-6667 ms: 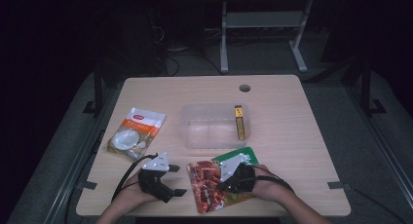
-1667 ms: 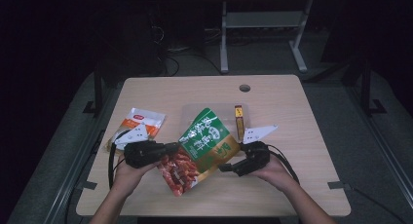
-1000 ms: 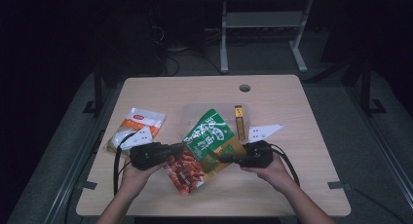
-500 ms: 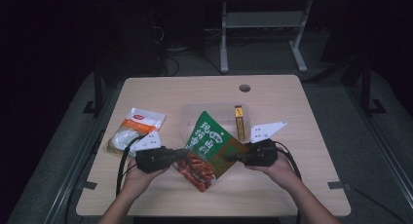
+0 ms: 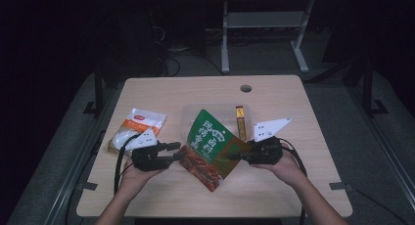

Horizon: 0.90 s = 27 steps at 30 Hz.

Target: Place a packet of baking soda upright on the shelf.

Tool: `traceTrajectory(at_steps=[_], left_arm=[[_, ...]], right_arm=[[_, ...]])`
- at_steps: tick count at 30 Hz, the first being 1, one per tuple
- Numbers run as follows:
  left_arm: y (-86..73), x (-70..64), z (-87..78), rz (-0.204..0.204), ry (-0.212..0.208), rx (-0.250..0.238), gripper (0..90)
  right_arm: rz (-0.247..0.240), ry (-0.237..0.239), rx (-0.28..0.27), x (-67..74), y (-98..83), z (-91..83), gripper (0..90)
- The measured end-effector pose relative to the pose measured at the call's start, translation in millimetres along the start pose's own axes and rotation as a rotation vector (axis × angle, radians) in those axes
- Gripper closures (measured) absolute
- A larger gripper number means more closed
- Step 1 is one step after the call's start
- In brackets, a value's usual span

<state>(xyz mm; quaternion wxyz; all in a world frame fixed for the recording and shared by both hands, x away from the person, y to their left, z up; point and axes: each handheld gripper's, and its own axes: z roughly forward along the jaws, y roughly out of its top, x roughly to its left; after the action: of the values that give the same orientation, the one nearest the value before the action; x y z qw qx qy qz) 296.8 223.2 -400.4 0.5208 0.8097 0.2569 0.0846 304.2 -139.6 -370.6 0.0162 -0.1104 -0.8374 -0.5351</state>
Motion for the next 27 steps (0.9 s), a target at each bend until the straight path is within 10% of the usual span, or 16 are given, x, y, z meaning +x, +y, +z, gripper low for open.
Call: traceTrajectory(at_steps=[10,27], left_arm=[[-21.7,1.3,-9.1,0.0,0.051,0.058,35.4],[-27.6,0.6,10.1,0.005,0.017,0.169,22.2]], right_arm=[[-0.046,-0.007,0.001,1.7,11.6,-9.0,90.0],[-0.132,-0.032,-0.013,1.1,51.6,-34.5,90.0]])
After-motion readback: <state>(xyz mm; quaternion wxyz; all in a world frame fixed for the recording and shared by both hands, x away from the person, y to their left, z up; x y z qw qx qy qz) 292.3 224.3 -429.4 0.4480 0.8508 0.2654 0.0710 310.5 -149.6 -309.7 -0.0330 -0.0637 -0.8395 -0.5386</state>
